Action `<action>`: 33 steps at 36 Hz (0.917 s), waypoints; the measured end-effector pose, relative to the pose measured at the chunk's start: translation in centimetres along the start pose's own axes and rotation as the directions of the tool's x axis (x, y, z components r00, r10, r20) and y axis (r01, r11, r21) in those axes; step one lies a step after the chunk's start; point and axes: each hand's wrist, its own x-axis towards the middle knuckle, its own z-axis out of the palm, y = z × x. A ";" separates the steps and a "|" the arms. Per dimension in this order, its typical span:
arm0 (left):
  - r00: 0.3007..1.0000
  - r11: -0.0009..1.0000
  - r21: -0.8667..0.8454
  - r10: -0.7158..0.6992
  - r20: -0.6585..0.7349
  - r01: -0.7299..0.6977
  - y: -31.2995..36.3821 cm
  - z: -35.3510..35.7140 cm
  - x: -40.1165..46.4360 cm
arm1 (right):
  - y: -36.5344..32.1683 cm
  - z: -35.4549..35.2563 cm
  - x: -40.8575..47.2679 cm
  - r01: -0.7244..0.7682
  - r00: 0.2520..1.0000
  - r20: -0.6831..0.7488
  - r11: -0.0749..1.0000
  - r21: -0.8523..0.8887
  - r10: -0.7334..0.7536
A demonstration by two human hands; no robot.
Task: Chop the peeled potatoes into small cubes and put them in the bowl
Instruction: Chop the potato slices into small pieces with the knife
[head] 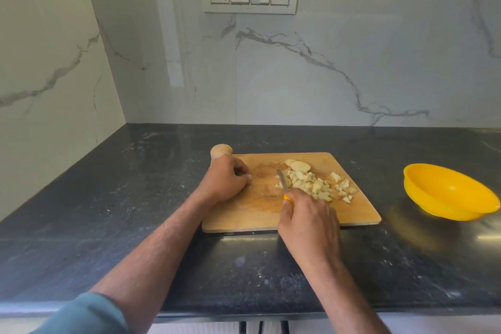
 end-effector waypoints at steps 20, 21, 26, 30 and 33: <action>0.969 0.966 0.098 0.231 0.091 -0.240 4.5 2.0 3.8 | 5.1 -0.9 3.1 -0.051 0.985 -0.161 0.993 0.108 0.068; 0.962 0.959 0.103 0.251 0.111 -0.263 5.0 2.3 4.5 | 5.2 -0.8 3.1 -0.059 0.983 -0.164 0.992 0.107 0.076; 0.924 0.918 0.223 0.264 0.275 -0.329 7.4 4.3 7.7 | 5.5 -0.7 2.9 -0.077 0.980 -0.174 0.992 0.103 0.094; 0.885 0.856 0.357 0.216 0.413 -0.375 8.2 5.5 9.3 | 5.5 -0.7 2.6 -0.064 0.984 -0.162 0.994 0.091 0.078; 0.879 0.842 0.372 0.220 0.424 -0.390 8.6 5.9 9.7 | 5.3 -0.8 2.6 -0.048 0.984 -0.166 0.995 0.084 0.061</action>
